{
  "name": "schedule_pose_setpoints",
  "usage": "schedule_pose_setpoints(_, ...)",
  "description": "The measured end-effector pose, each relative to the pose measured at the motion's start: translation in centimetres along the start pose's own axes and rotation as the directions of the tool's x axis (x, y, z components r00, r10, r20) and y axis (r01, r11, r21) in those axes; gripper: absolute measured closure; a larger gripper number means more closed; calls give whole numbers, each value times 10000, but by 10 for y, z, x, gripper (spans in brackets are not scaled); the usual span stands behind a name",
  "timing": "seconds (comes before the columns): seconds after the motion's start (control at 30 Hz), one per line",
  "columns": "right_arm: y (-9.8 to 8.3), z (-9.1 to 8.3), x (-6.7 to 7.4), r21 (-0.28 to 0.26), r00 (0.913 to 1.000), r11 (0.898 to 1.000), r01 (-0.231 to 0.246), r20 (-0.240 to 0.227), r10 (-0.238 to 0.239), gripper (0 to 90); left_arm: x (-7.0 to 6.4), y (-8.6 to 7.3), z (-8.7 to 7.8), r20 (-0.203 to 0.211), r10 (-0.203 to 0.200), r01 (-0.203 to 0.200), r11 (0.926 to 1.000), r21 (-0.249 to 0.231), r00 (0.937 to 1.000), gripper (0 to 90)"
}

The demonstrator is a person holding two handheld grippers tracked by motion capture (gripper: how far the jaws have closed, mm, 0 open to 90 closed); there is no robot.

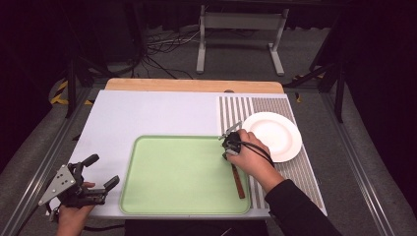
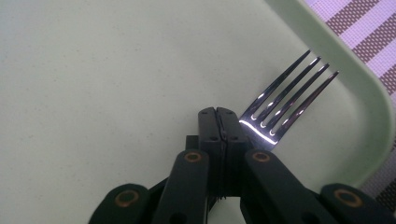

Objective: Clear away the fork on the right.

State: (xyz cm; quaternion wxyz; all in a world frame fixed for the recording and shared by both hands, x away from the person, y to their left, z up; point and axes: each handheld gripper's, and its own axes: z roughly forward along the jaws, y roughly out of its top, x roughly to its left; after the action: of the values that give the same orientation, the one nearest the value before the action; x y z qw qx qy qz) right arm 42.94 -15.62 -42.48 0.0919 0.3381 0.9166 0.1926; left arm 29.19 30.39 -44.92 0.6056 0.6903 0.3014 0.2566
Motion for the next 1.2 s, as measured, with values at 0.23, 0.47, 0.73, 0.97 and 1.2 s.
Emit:
schedule_pose_setpoints(0.23,-3,-2,-5,54,9997,9998,-201,128,200,900,0,0,0,0,6,-6,10000,2,10000,0)
schedule_pose_setpoints(0.47,-5,-3,-9,119,9991,9992,-378,210,375,900,0,0,0,-2,12,-12,10000,7,10000,0)
schedule_pose_setpoints(0.73,-8,-5,-13,219,9982,9986,-490,368,482,900,0,0,0,-14,-9,9,10000,-1,10000,0)
schedule_pose_setpoints(0.97,-10,-6,-14,189,9979,9986,-489,426,481,886,0,0,0,-10,-10,10,10000,3,10000,0)
schedule_pose_setpoints(1.2,-8,-16,-9,-748,9988,9969,-224,425,256,646,0,0,1,-20,-29,29,10000,-1,10000,0)
